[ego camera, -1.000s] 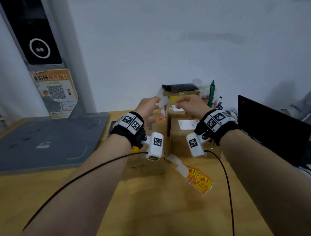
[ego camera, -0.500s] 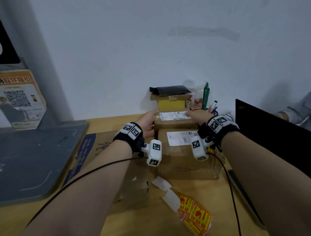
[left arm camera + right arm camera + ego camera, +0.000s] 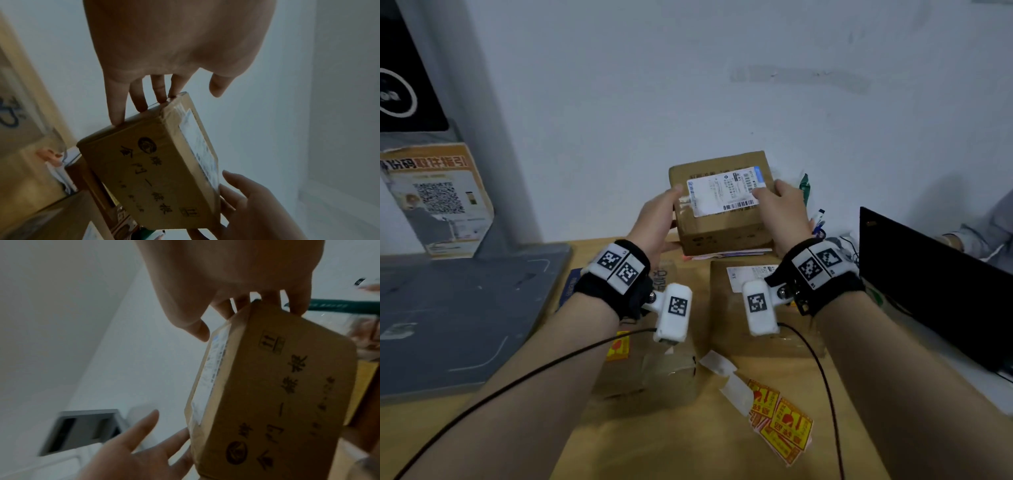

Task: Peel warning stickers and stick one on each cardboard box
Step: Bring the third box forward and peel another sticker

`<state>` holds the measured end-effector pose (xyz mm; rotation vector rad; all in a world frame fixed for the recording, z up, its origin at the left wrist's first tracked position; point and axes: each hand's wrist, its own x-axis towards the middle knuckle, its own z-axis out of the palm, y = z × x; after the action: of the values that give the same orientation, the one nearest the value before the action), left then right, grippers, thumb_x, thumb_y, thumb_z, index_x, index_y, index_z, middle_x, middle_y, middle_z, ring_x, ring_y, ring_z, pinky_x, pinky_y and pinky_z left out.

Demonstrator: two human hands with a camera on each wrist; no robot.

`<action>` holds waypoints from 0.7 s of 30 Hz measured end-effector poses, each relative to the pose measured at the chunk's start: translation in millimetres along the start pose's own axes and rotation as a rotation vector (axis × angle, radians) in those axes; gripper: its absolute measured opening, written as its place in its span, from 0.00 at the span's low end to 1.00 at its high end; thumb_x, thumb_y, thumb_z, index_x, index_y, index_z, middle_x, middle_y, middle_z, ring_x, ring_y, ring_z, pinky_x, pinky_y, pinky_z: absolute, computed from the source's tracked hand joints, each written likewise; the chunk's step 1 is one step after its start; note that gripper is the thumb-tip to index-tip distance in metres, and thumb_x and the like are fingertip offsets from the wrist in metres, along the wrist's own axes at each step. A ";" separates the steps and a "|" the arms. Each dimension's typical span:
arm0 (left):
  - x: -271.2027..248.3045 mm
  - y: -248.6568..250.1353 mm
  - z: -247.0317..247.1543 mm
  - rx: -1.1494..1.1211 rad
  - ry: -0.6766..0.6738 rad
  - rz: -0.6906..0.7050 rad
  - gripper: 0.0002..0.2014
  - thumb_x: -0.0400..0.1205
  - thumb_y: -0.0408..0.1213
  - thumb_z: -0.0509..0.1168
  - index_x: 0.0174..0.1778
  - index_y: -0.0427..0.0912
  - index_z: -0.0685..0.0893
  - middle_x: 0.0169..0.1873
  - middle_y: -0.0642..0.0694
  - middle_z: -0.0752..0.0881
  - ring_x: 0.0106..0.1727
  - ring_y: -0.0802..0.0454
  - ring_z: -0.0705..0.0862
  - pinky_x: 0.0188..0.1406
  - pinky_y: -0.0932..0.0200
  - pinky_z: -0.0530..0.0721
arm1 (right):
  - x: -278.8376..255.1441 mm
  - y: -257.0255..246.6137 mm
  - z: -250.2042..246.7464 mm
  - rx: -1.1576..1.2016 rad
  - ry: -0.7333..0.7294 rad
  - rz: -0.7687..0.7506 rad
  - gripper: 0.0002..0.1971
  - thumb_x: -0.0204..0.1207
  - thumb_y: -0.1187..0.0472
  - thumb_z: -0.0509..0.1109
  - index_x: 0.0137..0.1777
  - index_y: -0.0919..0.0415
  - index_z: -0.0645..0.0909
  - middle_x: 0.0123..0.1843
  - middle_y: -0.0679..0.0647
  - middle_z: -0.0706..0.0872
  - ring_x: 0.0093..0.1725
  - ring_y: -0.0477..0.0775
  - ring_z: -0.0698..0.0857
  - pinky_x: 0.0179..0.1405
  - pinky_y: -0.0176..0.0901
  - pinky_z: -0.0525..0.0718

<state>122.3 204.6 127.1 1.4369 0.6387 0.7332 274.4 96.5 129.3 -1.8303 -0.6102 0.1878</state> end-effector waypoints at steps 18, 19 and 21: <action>-253.7 -28.8 -97.1 0.053 0.309 -0.022 0.19 0.87 0.42 0.64 0.74 0.52 0.76 0.57 0.53 0.88 0.47 0.57 0.87 0.31 0.60 0.81 | -248.6 -2.4 -5.0 0.069 -0.205 -0.040 0.21 0.78 0.47 0.73 0.62 0.50 0.67 0.67 0.54 0.79 0.59 0.53 0.83 0.44 0.48 0.81; -264.8 -33.4 -99.2 0.055 0.312 -0.055 0.18 0.87 0.42 0.64 0.74 0.52 0.76 0.54 0.55 0.88 0.45 0.58 0.86 0.32 0.59 0.80 | -257.6 4.3 -4.1 0.034 -0.224 -0.037 0.22 0.77 0.46 0.73 0.63 0.50 0.67 0.66 0.54 0.79 0.60 0.55 0.83 0.48 0.51 0.82; -281.8 -44.9 -105.7 0.094 0.306 -0.120 0.17 0.86 0.40 0.64 0.72 0.52 0.77 0.49 0.56 0.87 0.42 0.58 0.84 0.32 0.59 0.78 | -275.3 18.0 -3.5 -0.015 -0.268 -0.008 0.22 0.78 0.46 0.73 0.64 0.51 0.67 0.64 0.51 0.78 0.58 0.52 0.81 0.46 0.50 0.79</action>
<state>-135.1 54.7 65.2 1.3691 0.9984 0.8442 46.8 -46.6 67.3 -1.8314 -0.8063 0.4290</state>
